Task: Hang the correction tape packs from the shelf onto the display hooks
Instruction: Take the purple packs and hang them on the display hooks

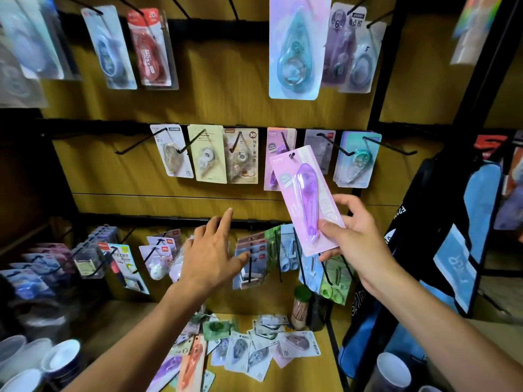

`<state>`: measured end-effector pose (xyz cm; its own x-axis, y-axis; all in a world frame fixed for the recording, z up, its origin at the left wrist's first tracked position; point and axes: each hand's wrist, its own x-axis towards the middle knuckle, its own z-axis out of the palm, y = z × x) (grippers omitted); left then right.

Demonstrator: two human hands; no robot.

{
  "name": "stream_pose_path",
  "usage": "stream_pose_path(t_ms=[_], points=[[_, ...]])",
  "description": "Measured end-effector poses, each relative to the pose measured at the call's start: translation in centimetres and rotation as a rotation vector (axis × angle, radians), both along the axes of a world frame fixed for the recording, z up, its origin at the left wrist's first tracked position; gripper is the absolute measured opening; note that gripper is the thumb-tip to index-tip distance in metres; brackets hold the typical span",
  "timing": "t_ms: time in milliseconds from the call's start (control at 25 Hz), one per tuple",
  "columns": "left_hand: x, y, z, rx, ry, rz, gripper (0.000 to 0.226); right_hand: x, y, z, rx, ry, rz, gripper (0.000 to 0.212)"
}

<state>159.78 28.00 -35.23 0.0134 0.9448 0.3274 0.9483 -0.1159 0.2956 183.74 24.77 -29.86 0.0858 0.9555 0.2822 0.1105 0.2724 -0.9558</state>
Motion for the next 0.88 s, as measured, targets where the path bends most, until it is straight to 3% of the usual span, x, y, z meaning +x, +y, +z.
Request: stream_pose_path(t_ms=[80,160,240,360,480,680,880], points=[[-0.2,-0.2,0.0,-0.004,-0.019,0.012,0.098,-0.7,-0.5,0.1,0.07,0.005,-0.062,0.045],[-0.5,-0.1,0.1,-0.006,-0.039,0.015,0.097,-1.6,-0.4,0.6,0.109,-0.057,-0.119,0.036],[-0.9,-0.1,0.2,-0.001,-0.073,0.013,0.097,-2.5,0.7,1.2,0.048,-0.086,-0.147,0.036],[-2.0,-0.2,0.4,0.039,-0.126,0.006,0.096,-3.7,3.6,2.3,-0.146,0.044,-0.054,0.049],[-3.6,-0.3,1.3,0.101,-0.178,0.004,0.091,-4.6,7.2,3.4,-0.266,0.115,0.024,0.049],[-6.8,0.0,1.5,0.159,-0.18,0.008,0.089,-6.3,12.0,4.4,-0.328,0.145,0.017,0.059],[-8.1,0.0,0.3,0.127,-0.218,0.03,0.087,-6.1,13.0,2.3,-0.341,0.09,-0.048,0.056]])
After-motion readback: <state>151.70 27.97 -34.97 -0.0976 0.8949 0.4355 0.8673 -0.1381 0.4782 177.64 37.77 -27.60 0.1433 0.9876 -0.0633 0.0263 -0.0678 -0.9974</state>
